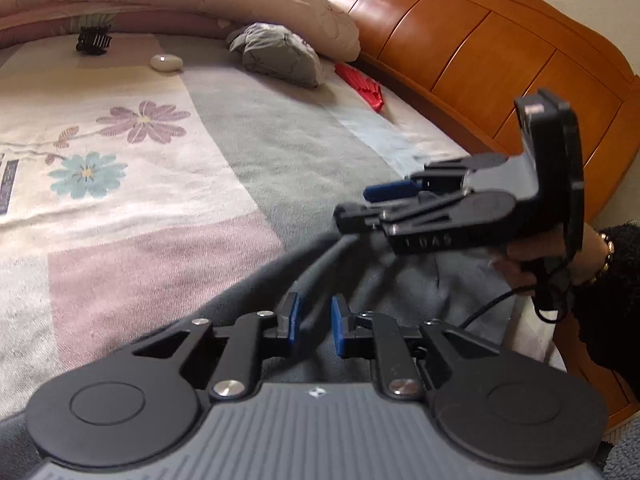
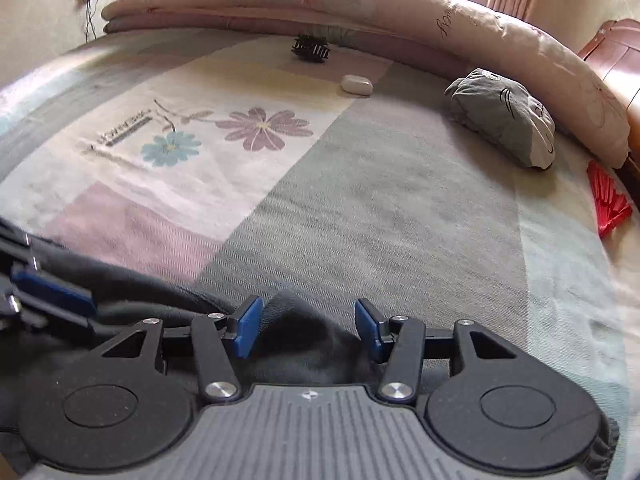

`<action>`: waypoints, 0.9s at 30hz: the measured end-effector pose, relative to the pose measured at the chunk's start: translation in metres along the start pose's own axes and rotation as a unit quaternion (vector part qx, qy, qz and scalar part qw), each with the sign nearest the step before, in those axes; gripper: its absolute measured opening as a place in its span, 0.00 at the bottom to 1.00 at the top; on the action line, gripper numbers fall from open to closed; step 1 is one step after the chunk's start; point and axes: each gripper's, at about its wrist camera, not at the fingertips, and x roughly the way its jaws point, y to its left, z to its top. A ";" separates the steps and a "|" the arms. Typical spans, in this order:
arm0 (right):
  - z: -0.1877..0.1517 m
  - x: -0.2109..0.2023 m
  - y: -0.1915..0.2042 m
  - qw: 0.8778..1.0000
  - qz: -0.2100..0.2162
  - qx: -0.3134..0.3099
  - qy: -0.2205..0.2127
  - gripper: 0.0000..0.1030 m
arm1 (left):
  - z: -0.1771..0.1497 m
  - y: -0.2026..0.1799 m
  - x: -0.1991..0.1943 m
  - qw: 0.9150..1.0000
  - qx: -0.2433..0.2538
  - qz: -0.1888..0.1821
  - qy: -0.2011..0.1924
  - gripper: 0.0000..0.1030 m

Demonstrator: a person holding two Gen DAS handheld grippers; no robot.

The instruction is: Fold clothes

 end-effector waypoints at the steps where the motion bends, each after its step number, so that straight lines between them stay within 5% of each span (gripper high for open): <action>1: -0.004 -0.004 -0.002 1.000 0.001 0.004 -0.001 0.55 | 0.005 0.000 -0.002 1.000 0.005 -0.001 -0.009 0.15; 4: -0.014 -0.012 -0.007 1.000 0.001 0.022 -0.006 0.55 | 0.018 0.004 0.012 1.000 0.006 -0.004 -0.005 0.19; 9: -0.022 -0.018 -0.013 0.999 -0.001 0.051 -0.019 0.55 | 0.017 0.003 0.051 0.998 0.010 -0.021 0.062 0.20; 14: -0.023 -0.019 -0.019 0.997 -0.002 0.070 -0.026 0.55 | 0.026 -0.001 0.046 0.998 0.037 -0.020 0.045 0.23; 19: -0.019 -0.016 -0.020 0.997 -0.006 0.073 -0.028 0.55 | 0.036 0.011 0.062 0.996 0.028 -0.021 0.078 0.30; 27: -0.008 -0.010 -0.027 0.996 -0.036 0.078 -0.036 0.56 | 0.032 0.001 0.059 0.991 0.052 -0.079 0.099 0.30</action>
